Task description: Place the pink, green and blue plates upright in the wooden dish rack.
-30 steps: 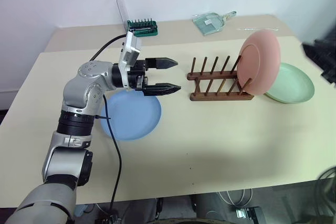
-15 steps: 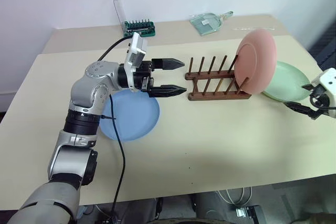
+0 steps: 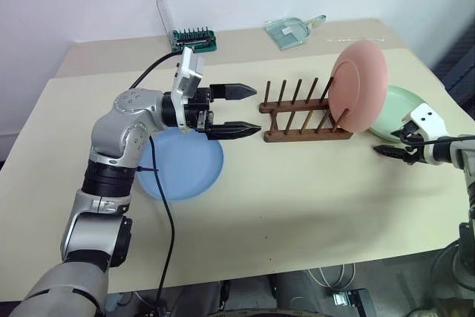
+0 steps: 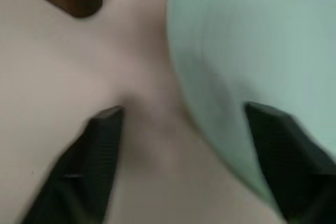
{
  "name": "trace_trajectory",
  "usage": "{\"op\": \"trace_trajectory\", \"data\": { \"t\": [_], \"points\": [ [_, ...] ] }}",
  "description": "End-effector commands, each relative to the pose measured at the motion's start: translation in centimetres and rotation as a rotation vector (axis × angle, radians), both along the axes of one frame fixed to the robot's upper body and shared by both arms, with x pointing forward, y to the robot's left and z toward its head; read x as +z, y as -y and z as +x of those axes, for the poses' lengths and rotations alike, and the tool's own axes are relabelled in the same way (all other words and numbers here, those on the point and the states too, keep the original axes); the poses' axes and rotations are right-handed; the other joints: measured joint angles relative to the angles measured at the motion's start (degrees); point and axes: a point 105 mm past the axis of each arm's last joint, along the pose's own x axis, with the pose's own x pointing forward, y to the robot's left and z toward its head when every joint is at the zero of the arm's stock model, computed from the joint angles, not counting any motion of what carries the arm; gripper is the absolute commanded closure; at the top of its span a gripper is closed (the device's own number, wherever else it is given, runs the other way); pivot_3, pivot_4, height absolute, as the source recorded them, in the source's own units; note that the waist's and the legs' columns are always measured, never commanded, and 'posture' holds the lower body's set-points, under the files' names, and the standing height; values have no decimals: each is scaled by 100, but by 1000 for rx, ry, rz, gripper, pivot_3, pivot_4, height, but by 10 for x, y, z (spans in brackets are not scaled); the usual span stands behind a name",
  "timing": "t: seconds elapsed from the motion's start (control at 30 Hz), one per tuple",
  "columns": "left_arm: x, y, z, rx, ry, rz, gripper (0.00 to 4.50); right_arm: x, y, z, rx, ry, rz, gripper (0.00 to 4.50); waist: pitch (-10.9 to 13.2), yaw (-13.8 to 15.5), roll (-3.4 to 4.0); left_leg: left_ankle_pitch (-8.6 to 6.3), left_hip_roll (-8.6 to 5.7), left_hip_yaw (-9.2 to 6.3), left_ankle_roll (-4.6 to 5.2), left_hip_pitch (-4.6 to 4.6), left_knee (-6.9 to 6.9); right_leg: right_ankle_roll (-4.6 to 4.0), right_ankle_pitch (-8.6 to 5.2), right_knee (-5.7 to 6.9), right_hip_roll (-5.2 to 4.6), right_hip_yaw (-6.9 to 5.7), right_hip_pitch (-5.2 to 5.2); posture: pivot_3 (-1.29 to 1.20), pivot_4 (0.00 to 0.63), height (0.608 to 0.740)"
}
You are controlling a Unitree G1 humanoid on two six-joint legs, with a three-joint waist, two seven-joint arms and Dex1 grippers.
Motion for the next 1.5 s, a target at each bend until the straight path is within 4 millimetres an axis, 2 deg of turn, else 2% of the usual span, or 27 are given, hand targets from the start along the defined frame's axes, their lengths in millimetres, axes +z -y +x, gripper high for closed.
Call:
{"op": "trace_trajectory", "data": {
  "t": [0.03, 0.13, 0.23, 0.33, 0.4, 0.5, 0.57, 0.6, 0.63, 0.67, 0.77, 0.83, 0.9, 1.03, 1.1, 1.2, 1.3, 1.37, 1.5],
  "points": [
    [14, -3, -5, -4, 52, -22, 0, 7, 7, 2, -27, 16, -36, 2878, 0, 1, 0, 0, 0, 0, 0, 0, 0, 0, 0, 0, 0, 0, 0, 0, 150, 740],
    [14, -3, -5, -3, 52, -21, 0, 11, 9, 3, -35, 34, -37, 4472, -1, 6, 1, 0, 0, -4, 0, 0, -1, -1, 0, 1, 1, -1, 0, 0, 150, 740],
    [15, -2, -4, -3, 53, -20, 0, 16, 11, 3, -35, 52, -54, 4472, 0, 17, -2, 0, 0, -7, -1, 0, 0, -1, 0, 0, 1, -3, 3, 0, 150, 740],
    [14, 0, -4, -12, 51, -19, 0, 43, 22, 13, -128, 200, -60, 4472, 0, 8, -2, 0, -2, -7, -1, 0, 0, 0, 0, 0, 0, -2, 3, 0, 150, 740],
    [14, 1, -3, -14, 51, -18, 0, 76, 27, 22, -197, 363, -37, 4472, 0, 4, -1, 0, -2, -7, -1, -1, -1, 0, 0, 0, 0, -1, 1, 0, 150, 740],
    [15, 2, -3, -20, 48, -18, 0, 150, 36, 27, -324, 713, 22, 4472, 8, -10, 14, 0, -2, -3, -1, -2, -2, 0, 0, 0, 0, 2, -2, 0, 150, 740],
    [15, 2, -3, -22, 48, -18, 0, 194, 28, 22, -306, 925, 77, 4472, 10, -15, 18, 1, -1, -2, -3, -2, -8, -1, 0, 1, 1, 4, -6, 0, 150, 740],
    [14, 3, -3, -24, 48, -17, 0, 218, 15, 18, -248, 1040, 166, 4472, 10, -19, 18, 1, 1, -2, -3, -1, -12, -1, 0, 0, 3, 4, -8, 0, 150, 740],
    [14, 3, -3, -25, 48, -16, 0, 232, 7, 15, -208, 1114, 227, 4472, 10, -26, 18, 1, 3, -2, -3, -2, -15, -1, -1, -1, 5, 4, -8, 0, 150, 740],
    [14, 3, -3, -27, 47, -16, 0, 251, -15, 7, -85, 1198, 357, 4472, 10, -27, 16, 1, 4, -1, -3, -2, -16, -1, -1, -2, 6, 4, -9, 0, 150, 740],
    [14, 4, -3, -31, 46, -17, 0, 275, -55, -17, 188, 1270, 688, 4472, 11, -36, 14, 1, 8, -2, -3, -1, -12, 0, 0, -3, 8, 3, -5, 0, 150, 740],
    [14, 4, -2, -33, 44, -18, 0, 276, -87, -33, 400, 1127, 989, 4472, 10, 16, 12, 1, 10, -6, -2, -3, -6, 0, 1, -1, 8, 1, -3, 0, 150, 740],
    [14, 5, -2, -35, 44, -19, 0, 277, -105, -48, 512, 1018, 1153, 4472, 10, 57, 13, 1, 11, -22, -2, -8, -1, -3, 3, -3, 8, -11, 2, 0, 150, 740],
    [14, 4, -2, -31, 40, -22, 0, 281, -122, -73, 676, 848, 1395, 4472, 11, 147, 15, 1, 2, -24, -1, -14, 1, -7, 5, -4, 3, -11, -5, 0, 150, 740],
    [13, 4, -2, -29, 40, -23, 0, 275, -128, -80, 746, 723, 1467, 4472, 11, 153, 15, 1, 4, -27, -2, -15, -1, -8, 5, -4, 3, -12, -6, 0, 150, 740],
    [13, 3, -2, -24, 39, -22, 0, 254, -138, -77, 734, 558, 1459, 4472, 10, 145, 14, 1, 4, -25, -1, -14, -1, -8, 5, -5, 3, -12, -3, 0, 150, 740],
    [14, 1, -2, -18, 42, -22, 0, 218, -149, -65, 658, 406, 1357, 4472, 10, 144, 14, 1, 3, -20, 0, -12, 0, -7, 5, -2, 2, -11, -4, 0, 150, 740],
    [14, 1, -2, -15, 36, -25, 0, 204, -148, -57, 602, 293, 1421, 4472, 10, 125, 15, 1, 4, -17, 0, -12, 0, -7, 5, -1, 3, -11, -5, 0, 150, 740],
    [13, 0, -2, -12, 36, -21, 0, 199, -148, -47, 561, 362, 1335, 4472, 10, 115, 16, 1, 5, -7, 1, -11, 0, -6, 6, 0, 3, -5, -9, 0, 150, 740]
  ]
}}
